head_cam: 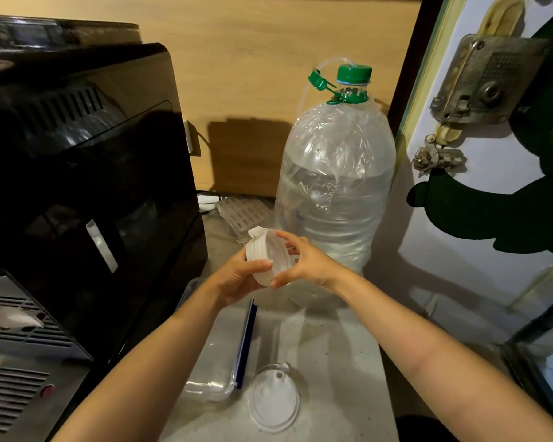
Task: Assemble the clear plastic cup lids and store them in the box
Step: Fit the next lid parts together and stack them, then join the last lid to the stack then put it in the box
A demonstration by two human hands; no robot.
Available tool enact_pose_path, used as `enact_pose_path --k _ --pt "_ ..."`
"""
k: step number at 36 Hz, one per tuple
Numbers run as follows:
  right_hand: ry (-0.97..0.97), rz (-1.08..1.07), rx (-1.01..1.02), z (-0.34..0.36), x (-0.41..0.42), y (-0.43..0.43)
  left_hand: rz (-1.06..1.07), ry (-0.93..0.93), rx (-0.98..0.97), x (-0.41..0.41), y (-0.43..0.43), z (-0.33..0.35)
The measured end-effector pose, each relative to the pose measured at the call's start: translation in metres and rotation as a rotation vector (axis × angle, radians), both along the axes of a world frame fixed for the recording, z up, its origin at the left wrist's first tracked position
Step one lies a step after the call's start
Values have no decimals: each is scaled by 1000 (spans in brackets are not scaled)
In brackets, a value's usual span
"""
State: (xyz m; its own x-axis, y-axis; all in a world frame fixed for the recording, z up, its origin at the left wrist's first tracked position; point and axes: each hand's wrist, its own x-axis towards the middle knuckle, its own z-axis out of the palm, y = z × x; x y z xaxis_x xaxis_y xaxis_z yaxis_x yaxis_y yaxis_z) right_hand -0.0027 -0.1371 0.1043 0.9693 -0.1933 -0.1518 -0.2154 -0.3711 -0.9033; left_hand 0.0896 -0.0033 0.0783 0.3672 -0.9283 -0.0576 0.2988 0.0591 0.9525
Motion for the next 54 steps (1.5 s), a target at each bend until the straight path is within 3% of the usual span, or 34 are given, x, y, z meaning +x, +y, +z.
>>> enact_pose_path --k 14,24,32,36,46,54 --pt "103 87 -125 -12 4 21 98 -80 125 3 27 -13" --pt "118 78 -34 -21 -8 23 141 -19 159 -2 46 -25" --pt "245 54 -19 -48 -36 24 182 70 170 -24 60 -36" --pt "344 190 -217 -73 -55 32 148 39 186 -31 68 -43" --pt "332 745 -1055 -111 -68 70 119 29 185 -45 78 -48" --pt "295 877 -1307 -128 -60 82 132 -7 204 -51 88 -49"
